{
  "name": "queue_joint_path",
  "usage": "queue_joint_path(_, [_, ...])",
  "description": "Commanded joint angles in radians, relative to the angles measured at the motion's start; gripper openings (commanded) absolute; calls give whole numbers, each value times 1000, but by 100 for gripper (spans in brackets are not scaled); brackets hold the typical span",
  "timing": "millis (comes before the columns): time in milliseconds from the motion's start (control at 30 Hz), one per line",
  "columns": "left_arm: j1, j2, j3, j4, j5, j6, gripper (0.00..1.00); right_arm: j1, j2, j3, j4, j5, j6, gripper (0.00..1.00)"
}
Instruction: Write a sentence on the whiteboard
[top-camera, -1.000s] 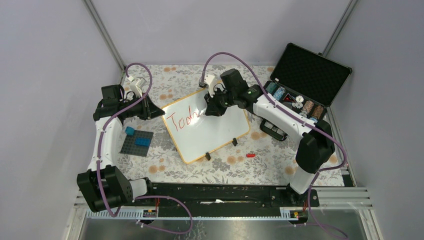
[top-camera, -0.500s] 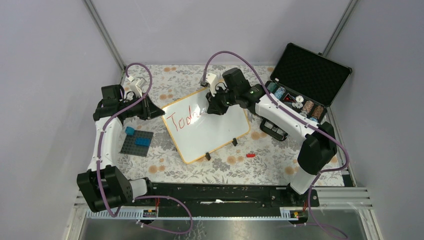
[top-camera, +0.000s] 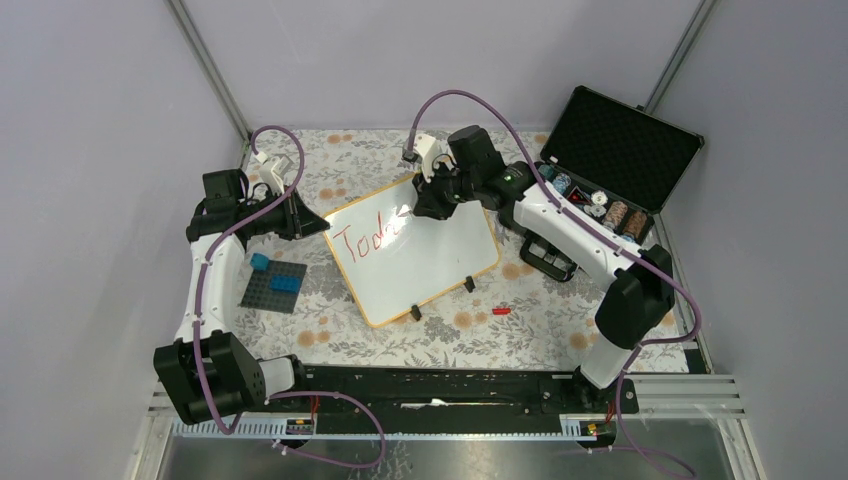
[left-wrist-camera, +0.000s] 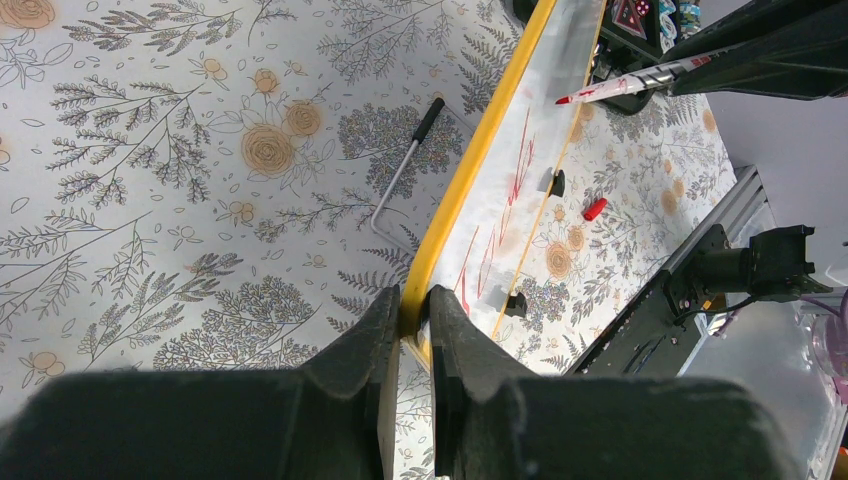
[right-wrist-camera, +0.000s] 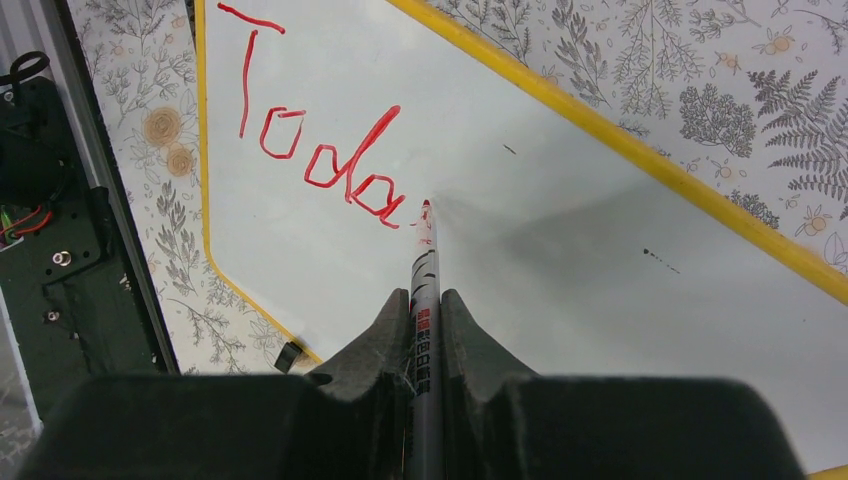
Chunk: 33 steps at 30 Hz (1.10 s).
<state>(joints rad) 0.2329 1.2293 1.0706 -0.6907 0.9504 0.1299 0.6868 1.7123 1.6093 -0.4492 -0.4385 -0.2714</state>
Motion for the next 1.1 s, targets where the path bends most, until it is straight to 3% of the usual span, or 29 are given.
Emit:
queue_joint_path(0, [-3,-27,-8,12,-10,12,0,-6,7,44,15,-22,11,0])
queue_joint_path(1067, [-4,-14,-3,11,-8,11,0,-37,30,22,14,12,2,0])
